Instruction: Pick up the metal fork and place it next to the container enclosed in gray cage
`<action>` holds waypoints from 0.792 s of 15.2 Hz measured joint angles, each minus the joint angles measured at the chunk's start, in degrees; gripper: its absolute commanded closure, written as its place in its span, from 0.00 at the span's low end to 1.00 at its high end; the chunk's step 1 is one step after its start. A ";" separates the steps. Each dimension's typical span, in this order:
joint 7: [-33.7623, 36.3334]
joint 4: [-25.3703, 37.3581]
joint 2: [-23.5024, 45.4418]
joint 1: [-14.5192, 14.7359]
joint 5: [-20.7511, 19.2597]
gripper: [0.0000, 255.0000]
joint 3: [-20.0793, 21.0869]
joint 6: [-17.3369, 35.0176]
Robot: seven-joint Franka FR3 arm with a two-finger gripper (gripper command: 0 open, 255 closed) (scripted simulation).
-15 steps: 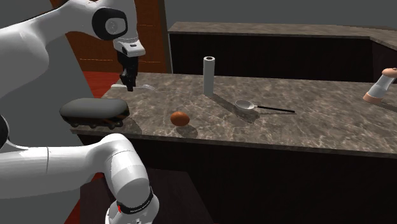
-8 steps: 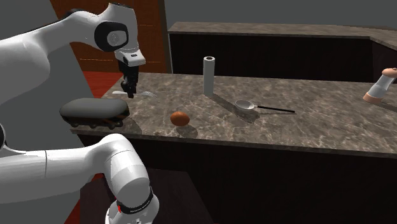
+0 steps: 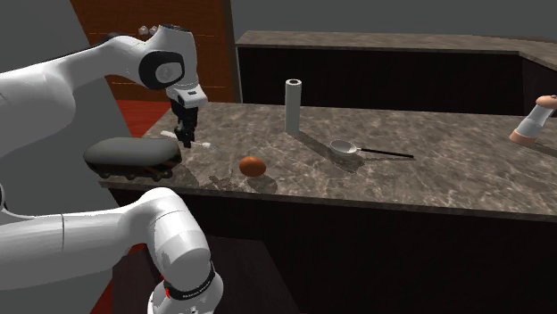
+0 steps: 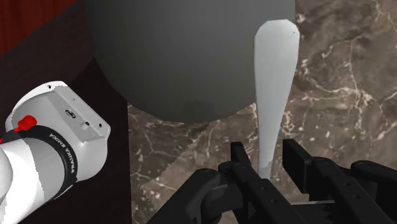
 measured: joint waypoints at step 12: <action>-1.54 -6.82 -0.83 1.23 3.83 1.00 3.94 6.38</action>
